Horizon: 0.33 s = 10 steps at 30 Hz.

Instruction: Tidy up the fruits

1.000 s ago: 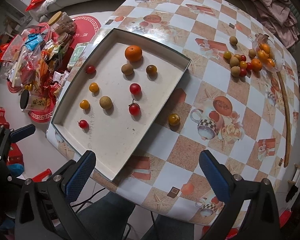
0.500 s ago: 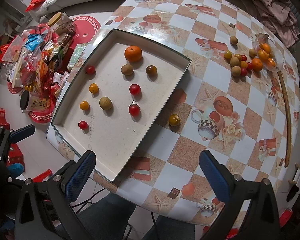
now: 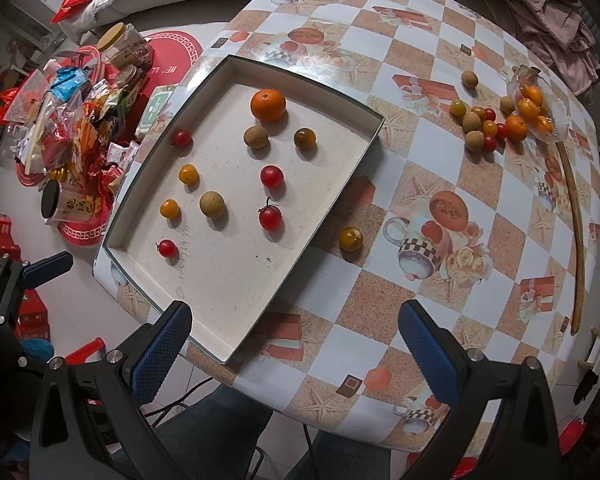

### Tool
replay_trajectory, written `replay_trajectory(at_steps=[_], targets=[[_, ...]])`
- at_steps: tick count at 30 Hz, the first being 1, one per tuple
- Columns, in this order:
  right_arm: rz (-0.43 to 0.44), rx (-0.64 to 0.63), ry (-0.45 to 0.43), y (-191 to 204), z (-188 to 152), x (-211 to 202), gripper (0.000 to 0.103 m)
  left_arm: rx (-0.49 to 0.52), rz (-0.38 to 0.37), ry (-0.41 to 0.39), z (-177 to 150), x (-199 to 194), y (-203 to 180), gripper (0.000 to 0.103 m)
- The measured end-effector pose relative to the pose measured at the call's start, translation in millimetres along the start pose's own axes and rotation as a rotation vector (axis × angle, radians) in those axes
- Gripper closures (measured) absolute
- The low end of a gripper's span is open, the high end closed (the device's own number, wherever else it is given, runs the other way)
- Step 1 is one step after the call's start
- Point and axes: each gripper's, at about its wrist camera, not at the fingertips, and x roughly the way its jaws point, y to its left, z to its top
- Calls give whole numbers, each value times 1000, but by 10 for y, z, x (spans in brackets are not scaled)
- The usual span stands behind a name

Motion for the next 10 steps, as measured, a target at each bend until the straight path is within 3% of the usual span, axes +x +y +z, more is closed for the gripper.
replay_trajectory(at_steps=[10], targets=[[4,-6,-3,64,-34,23,0,-4,0,-16,-21,-24,-8,0]])
